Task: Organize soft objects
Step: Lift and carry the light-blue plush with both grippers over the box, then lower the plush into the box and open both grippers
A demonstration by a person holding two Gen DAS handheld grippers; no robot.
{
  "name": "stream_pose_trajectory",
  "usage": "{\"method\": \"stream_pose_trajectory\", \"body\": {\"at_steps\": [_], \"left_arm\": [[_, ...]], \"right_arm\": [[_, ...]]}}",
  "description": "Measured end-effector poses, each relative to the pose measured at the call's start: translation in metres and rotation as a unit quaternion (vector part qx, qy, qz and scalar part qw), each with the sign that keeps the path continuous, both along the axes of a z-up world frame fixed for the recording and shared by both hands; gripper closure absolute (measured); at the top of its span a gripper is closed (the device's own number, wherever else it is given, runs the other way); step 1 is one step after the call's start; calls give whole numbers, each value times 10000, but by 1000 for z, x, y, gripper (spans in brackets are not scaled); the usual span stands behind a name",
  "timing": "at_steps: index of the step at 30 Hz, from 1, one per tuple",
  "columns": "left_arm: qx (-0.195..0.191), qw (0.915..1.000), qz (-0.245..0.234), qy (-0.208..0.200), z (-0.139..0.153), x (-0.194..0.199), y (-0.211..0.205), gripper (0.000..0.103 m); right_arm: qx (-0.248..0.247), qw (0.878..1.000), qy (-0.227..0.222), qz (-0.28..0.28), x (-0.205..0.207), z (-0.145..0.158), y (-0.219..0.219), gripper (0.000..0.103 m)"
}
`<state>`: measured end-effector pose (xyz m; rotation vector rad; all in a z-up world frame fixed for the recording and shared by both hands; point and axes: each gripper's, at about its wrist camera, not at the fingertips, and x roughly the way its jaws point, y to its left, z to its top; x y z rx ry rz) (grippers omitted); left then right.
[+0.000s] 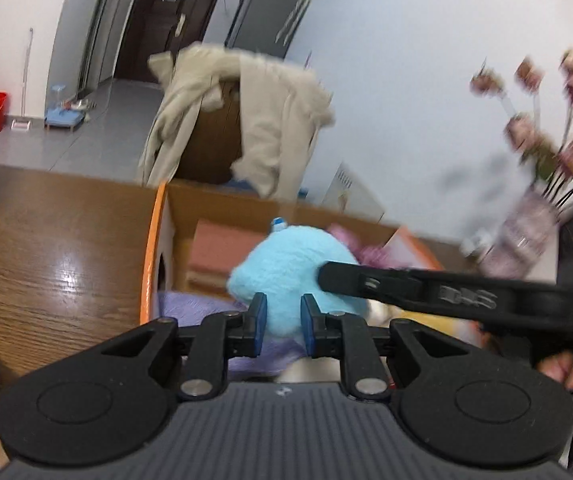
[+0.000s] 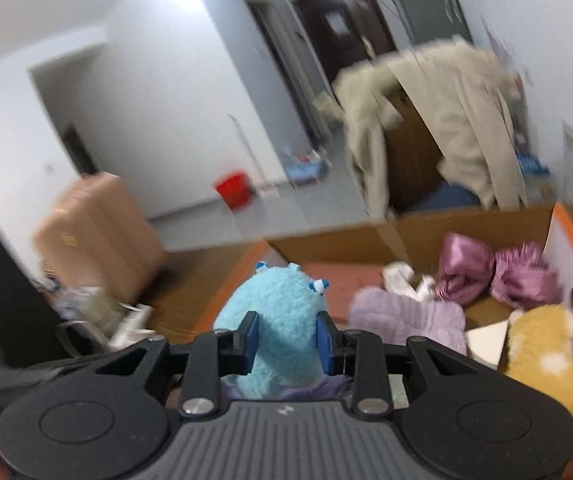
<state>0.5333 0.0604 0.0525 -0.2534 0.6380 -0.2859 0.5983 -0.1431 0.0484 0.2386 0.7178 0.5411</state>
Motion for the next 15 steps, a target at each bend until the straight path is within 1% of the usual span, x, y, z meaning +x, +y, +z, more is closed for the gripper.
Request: {"method": "stream_pose_trajectory", "body": {"at_steps": [2,3,4,6,8,9,11,12,13,14,15], "left_arm": [[171,9997,-30,165,-14,6,-4,84],[200,9997,-60,160,-19,5,-4,84],[222,9996,-86,147,-23,4,-5,84],[267,9995,-108,126,-28,3,-5,84],[270,9995,-118,123,-28,0,-4,83],[269,9995,-124,115,-25,-2,-5,83],[294,9995,-100,6,-15,-11,-5,82],[303,9995,-84,-68,-8,-18,-3,81],[314,9994,-66,-120,-1,-23,-4,81],[337,9993,-38,-187,7,-31,-2,79],[386,9989,-4,-281,15,-43,0,73]], "right_arm": [[-420,9984,346,-144,18,-25,10,73],[-575,9974,397,-162,22,-34,12,73],[-683,9966,448,-125,24,-40,15,70],[-691,9963,507,4,26,-47,18,68],[-696,9963,506,16,26,-46,19,68],[-689,9962,532,44,26,-45,19,66],[-682,9955,643,101,25,-43,18,59],[-663,9957,639,122,21,-41,15,51],[-637,9964,538,154,15,-35,12,44],[-644,9969,432,138,8,-28,8,41],[-695,9971,291,86,-1,-22,3,35]]}}
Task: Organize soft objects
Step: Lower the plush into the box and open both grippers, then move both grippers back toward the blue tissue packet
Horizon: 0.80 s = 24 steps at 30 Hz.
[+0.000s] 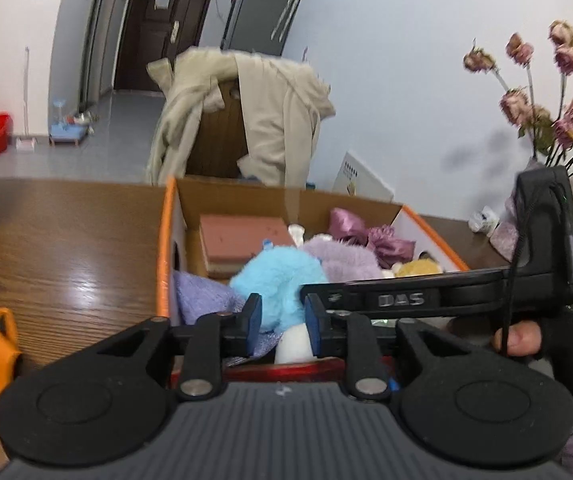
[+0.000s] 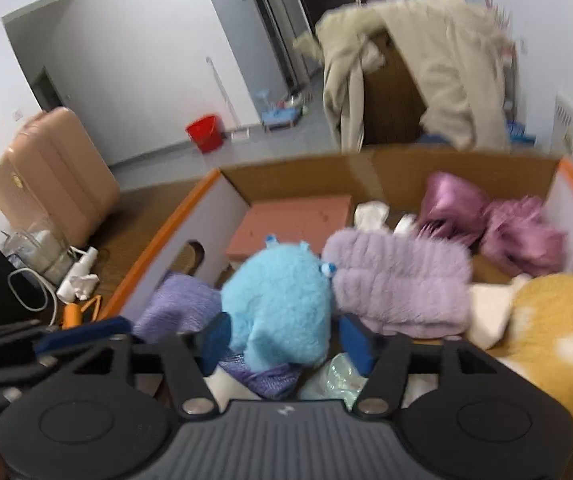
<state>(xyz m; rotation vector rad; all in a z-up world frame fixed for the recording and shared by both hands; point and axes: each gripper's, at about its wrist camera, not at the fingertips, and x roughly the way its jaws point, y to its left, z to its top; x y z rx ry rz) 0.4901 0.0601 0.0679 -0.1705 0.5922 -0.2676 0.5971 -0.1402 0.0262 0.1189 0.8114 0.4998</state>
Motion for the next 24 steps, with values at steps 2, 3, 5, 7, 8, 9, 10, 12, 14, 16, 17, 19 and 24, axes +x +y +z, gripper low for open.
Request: {"method": "stream_pose_trajectory", "body": {"at_steps": [2,3,5,7,8,9,10,12,14,16,17,19,24], "left_arm": [[110,9998,53,-169,14,-20,1,64],[164,9994,86,-284,21,-37,3,61],[215,9987,113,-452,31,-64,5,56],[228,9978,210,-594,39,-99,7,44],[251,9973,263,-641,43,-111,7,33],[299,9964,330,-715,45,-128,7,31],[387,9954,349,-801,48,-143,6,30],[526,9936,379,-922,50,-174,3,23],[561,9924,472,-991,49,-201,0,18],[545,9912,547,-1073,46,-229,-2,16],[546,9908,579,-1099,45,-242,-3,13],[534,9892,650,-1203,41,-269,-7,6],[524,9850,601,-1530,33,-338,-20,0]], "right_arm": [[-137,9993,-344,-22,-23,19,-10,31],[-155,9984,-540,-11,-37,29,-15,32],[-185,9958,-889,-64,-68,50,-29,32],[-206,9924,-1210,-118,-103,70,-42,30],[-211,9906,-1343,-138,-120,78,-49,29],[-225,9891,-1447,-164,-135,86,-55,28],[-251,9871,-1571,-189,-155,94,-62,25],[-305,9836,-1762,-224,-185,102,-75,22],[-415,9785,-1995,-322,-221,107,-87,20],[-553,9731,-2204,-389,-255,108,-98,19],[-601,9701,-2309,-445,-275,108,-105,18],[-682,9651,-2473,-528,-309,105,-113,15],[-635,9566,-2768,-660,-392,87,-129,8]]}}
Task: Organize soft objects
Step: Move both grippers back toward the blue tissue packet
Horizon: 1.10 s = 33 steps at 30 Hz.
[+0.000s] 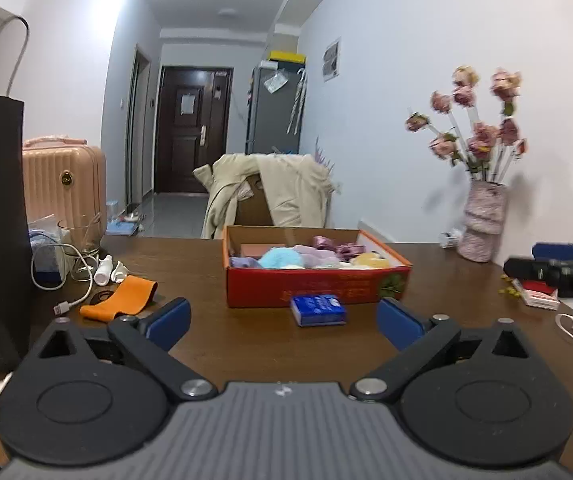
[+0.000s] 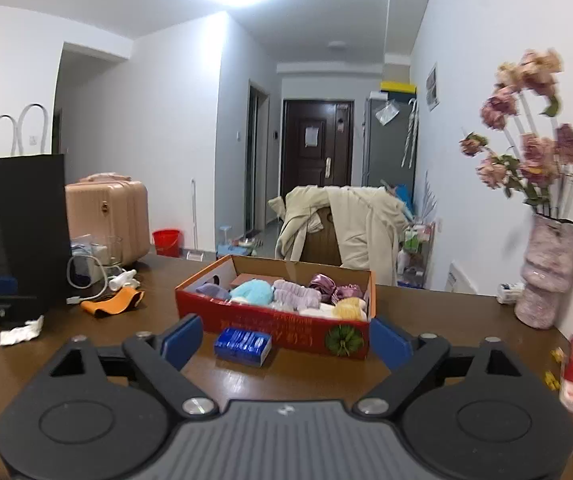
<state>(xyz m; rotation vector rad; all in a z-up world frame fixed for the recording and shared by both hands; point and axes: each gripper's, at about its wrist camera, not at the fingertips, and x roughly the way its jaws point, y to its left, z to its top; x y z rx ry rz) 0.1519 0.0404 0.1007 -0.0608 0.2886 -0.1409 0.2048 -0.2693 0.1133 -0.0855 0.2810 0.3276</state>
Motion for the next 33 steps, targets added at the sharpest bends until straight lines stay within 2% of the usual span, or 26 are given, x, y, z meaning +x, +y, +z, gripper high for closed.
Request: {"method": "stream_pose_trajectory", "body": {"at_steps": [3,7,11,15,21,30,33], "left_arm": [[-181,9998,-100,-25,-7,-29,-1,0],[-191,9997,-137,-13,-12,-50,0,0],[-210,9997,-84,-33,-10,-53,1,0],[-217,9997,-114,23,-14,-46,0,0],[-243,9992,-91,314,-28,-17,1,0],[-256,9959,-10,873,-49,63,-4,0],[-342,9931,99,1121,-58,95,-2,0]], "right_arm": [[-3,9998,-160,-90,-44,-17,-3,5],[78,9997,-140,-182,-87,-34,-3,4],[375,9993,-23,-21,-101,-42,-5,2],[408,9990,108,-117,-90,-47,-2,2],[536,9978,363,-173,-65,-56,-1,2],[540,9953,770,-235,18,-65,6,3],[479,9943,933,-195,53,-68,14,9]]}}
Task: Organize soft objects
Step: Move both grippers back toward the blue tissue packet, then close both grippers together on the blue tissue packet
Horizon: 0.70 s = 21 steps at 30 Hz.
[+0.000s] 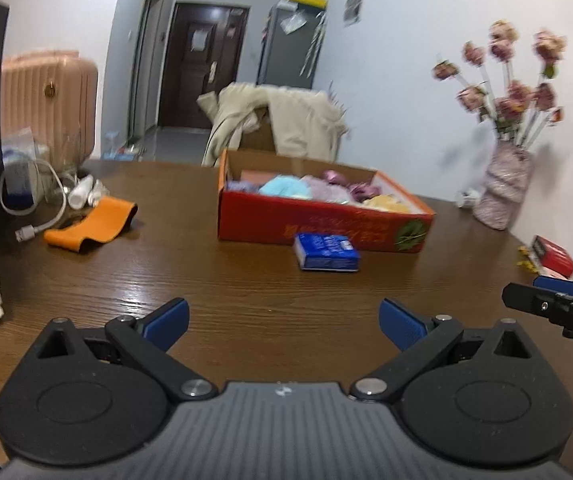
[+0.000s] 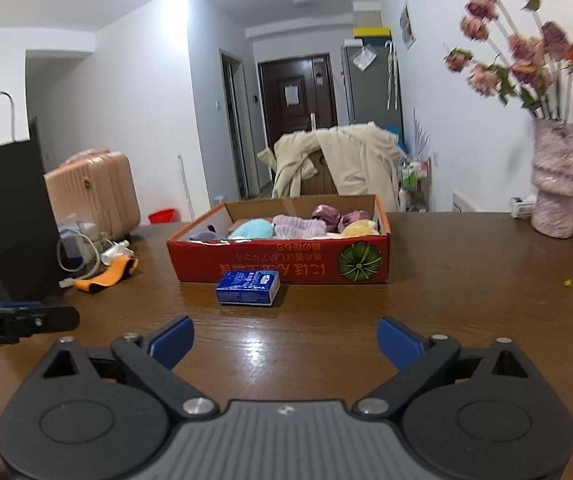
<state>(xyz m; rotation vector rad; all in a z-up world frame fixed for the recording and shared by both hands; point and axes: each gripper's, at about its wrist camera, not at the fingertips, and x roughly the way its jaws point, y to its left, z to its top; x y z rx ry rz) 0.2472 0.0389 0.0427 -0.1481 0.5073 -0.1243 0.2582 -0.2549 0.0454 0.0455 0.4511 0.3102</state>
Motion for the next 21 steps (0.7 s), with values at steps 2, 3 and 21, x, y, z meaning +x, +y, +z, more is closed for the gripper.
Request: {"method": "stream_pose_trajectory", "body": {"at_steps": [2,3,21], "left_arm": [[-69,9998,2,161,-4,24,3,0],[-76,9997,20,231,-3,35,3,0],[-1174,9837,-828,1086,-60,216,-8,78]], "right_arm": [[-14,9999,55,106,22,0,6,10],[1,9998,97,161,34,-1,9,10],[1041,9858,1219,500,222,-76,59,77]]}}
